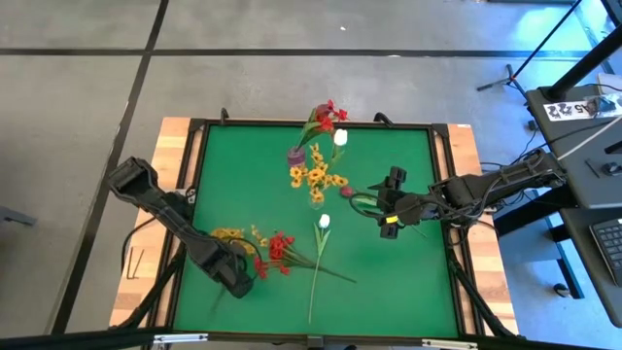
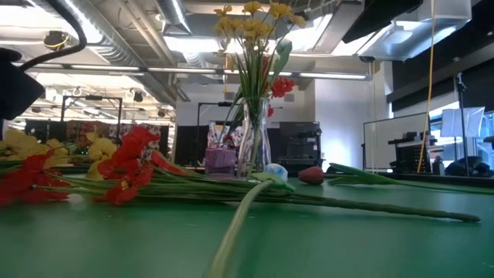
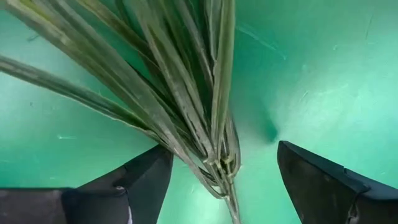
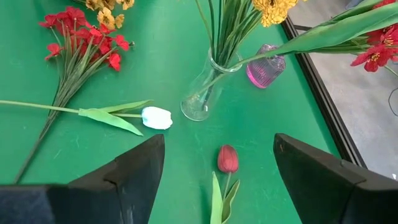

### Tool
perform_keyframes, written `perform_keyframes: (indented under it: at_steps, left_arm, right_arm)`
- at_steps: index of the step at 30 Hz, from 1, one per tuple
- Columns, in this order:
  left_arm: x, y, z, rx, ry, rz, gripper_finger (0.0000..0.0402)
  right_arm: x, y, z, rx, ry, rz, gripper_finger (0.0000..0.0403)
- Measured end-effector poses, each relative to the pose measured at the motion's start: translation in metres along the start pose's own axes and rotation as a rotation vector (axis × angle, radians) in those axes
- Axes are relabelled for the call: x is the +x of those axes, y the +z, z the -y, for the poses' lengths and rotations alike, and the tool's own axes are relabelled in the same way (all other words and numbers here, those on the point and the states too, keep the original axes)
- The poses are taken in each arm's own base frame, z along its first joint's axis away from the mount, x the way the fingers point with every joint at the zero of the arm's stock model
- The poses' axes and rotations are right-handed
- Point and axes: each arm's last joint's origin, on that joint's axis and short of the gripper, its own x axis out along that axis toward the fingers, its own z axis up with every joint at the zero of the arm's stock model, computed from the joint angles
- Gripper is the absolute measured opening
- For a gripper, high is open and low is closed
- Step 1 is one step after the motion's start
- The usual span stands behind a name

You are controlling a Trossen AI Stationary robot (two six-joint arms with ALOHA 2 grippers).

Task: Sort flowers into vase by color
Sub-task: Put the yellow flowers into the transparent vase

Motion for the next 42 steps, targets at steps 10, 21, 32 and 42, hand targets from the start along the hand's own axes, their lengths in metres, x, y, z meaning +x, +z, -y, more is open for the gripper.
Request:
perform_keyframes:
  at_steps: [10,21,32,42]
  left_arm:
    - [0.001,0.001,-0.007,-0.039,0.073,-0.017,0.0223]
    - [-0.011,0.012,-0.011,-0.068,0.222,0.031,0.0055]
    - [-0.084,0.018,0.005,0.014,0.441,0.361,0.0016]
    - [-0.146,0.018,0.046,0.291,0.250,0.831,0.0016]
  right_arm:
    - [0.000,0.000,0.000,0.002,0.000,0.003,0.0301]
    - [0.000,0.000,0.000,0.002,0.001,0.004,0.0301]
    - [0.000,0.000,0.000,0.002,0.001,0.004,0.0301]
    - [0.000,0.001,0.000,0.004,0.002,0.010,0.0301]
